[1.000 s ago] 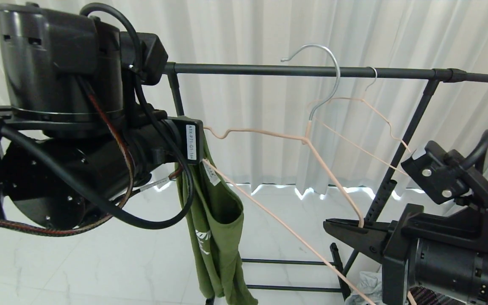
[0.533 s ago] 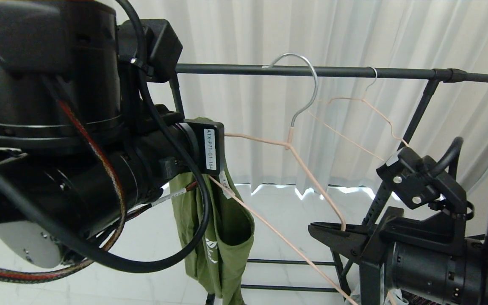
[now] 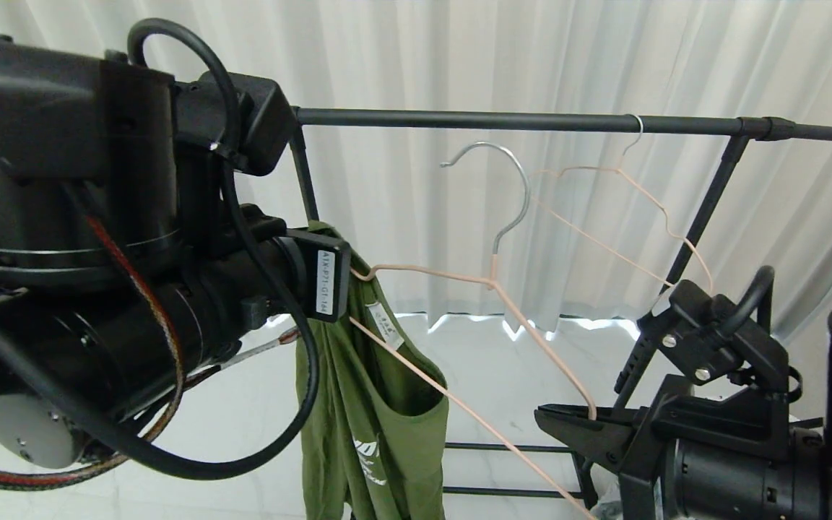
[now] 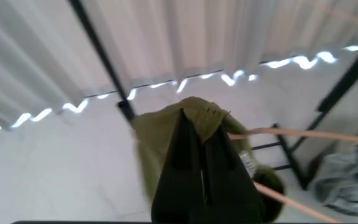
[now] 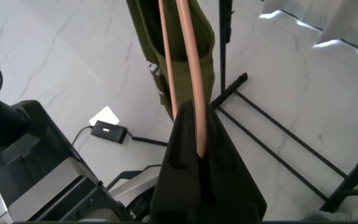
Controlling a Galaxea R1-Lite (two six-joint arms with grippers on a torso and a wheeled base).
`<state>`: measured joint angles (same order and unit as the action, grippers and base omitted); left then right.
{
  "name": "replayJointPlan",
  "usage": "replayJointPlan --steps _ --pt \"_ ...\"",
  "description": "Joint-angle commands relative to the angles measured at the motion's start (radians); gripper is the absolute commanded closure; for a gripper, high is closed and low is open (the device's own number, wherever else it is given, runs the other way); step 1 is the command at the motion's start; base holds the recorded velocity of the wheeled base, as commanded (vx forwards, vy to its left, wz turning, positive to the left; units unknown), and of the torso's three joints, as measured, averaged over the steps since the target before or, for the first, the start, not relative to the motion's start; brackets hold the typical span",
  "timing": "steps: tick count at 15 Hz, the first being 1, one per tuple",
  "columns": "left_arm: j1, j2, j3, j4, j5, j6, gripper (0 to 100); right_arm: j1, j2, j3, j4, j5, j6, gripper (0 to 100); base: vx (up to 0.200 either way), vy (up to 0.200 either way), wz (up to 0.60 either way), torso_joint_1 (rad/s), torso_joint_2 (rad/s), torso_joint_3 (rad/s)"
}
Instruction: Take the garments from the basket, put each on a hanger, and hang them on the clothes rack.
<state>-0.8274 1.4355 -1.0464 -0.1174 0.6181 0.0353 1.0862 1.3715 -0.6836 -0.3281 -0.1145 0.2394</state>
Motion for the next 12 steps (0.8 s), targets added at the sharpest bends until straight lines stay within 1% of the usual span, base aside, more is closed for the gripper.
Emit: replayJointPlan --steps 1,4,6,8,9,10,12 --pt "0.057 -0.030 0.032 -0.001 -0.003 0.028 100 -0.002 -0.071 0.022 0.020 0.004 0.000 100 0.000 0.000 0.00 0.000 0.00 0.000" --pt "0.062 -0.017 0.032 -0.001 -0.003 0.029 100 0.009 -0.132 0.039 0.077 0.013 -0.002 100 0.000 0.000 0.00 0.000 0.00 0.000" --pt "0.059 0.002 0.031 -0.001 -0.006 0.029 100 0.026 -0.146 0.039 0.090 0.015 -0.002 100 0.000 0.000 0.00 0.000 0.00 0.000" --pt "0.057 0.014 0.031 -0.001 -0.011 0.031 100 0.072 -0.144 0.044 0.093 0.021 -0.002 100 0.000 0.000 0.00 0.000 0.00 0.000" --pt "0.059 0.016 0.032 -0.001 -0.012 0.046 100 0.109 -0.144 0.058 0.096 0.022 0.000 100 0.000 0.000 0.00 0.000 0.00 0.000" --pt "0.059 0.013 0.032 -0.001 -0.015 0.072 100 0.123 -0.146 0.072 0.100 0.021 0.000 100 0.000 0.000 0.00 0.000 0.00 0.000" --pt "0.062 0.008 0.032 -0.001 -0.034 0.110 100 0.123 -0.149 0.085 0.101 0.021 0.000 100 0.000 0.000 0.00 0.000 0.00 0.000"
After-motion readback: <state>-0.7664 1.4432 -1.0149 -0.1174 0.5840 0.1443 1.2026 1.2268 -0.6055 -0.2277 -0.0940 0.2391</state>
